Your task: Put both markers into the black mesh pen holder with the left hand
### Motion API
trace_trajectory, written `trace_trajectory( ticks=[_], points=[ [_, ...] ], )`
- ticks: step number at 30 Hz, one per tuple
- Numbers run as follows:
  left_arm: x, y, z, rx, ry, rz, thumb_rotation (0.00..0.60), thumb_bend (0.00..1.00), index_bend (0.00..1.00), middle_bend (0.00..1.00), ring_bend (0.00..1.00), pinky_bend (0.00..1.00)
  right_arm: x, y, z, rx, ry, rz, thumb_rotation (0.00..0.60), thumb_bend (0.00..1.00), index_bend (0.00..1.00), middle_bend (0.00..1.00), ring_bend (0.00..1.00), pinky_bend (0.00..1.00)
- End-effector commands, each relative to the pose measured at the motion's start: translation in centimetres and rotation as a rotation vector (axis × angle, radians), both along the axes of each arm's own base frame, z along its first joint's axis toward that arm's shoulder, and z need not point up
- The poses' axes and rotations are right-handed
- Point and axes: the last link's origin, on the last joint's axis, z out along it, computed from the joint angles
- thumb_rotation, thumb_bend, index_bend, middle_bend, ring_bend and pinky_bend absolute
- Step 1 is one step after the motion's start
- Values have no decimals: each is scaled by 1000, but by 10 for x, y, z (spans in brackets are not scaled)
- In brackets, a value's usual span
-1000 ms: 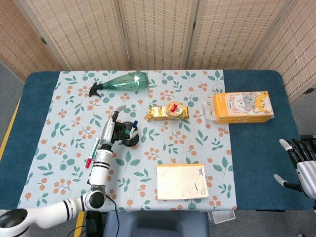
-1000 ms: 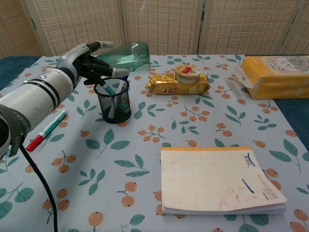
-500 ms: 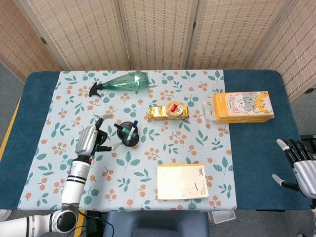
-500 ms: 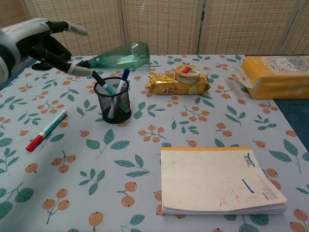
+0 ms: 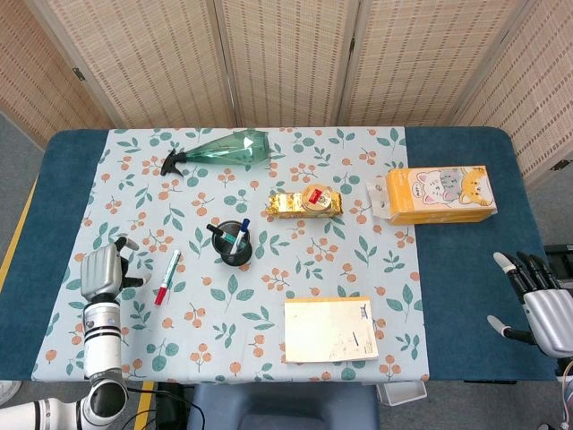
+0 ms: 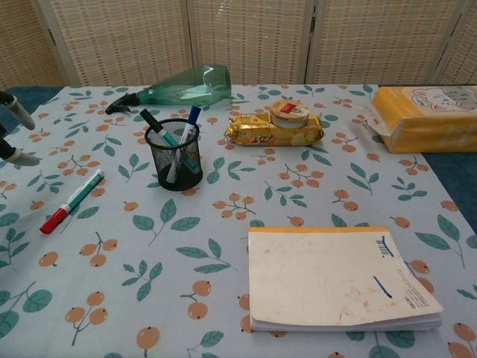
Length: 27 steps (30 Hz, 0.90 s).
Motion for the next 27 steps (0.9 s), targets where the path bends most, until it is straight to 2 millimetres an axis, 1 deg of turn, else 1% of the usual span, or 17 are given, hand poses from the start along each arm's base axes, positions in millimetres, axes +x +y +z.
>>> trace_trajectory(
  ticks=[1, 5, 10, 12, 19, 24, 27],
  points=[
    [0, 12, -17, -31, 51, 52, 600, 200, 445, 1000, 970, 1000, 0, 1, 2, -8, -4, 4, 600, 188, 37, 82, 40, 0],
    [8, 20, -28, -57, 97, 71, 600, 298, 465, 1000, 974, 1000, -1, 1, 3, -10, -5, 6, 600, 188, 37, 82, 40, 0],
    [25, 28, -46, -113, 107, 101, 600, 358, 482, 1000, 974, 1000, 0, -1, 1, 0, -3, 12, 600, 188, 37, 82, 40, 0],
    [31, 28, -55, -134, 112, 102, 600, 373, 480, 1000, 974, 1000, 0, -1, 1, 2, -2, 15, 600, 188, 37, 82, 40, 0],
    [41, 20, -73, -195, 123, 136, 600, 378, 468, 1000, 974, 1000, 0, -1, 2, -2, -4, 16, 600, 188, 38, 82, 40, 0],
    [47, 20, -77, -199, 149, 136, 600, 378, 467, 1000, 974, 1000, 0, -3, 2, 3, -4, 21, 600, 187, 37, 82, 40, 0],
    [47, 21, -77, -192, 154, 135, 600, 378, 467, 1000, 974, 1000, 0, -2, 3, -4, -8, 23, 600, 188, 37, 82, 40, 0]
  ],
)
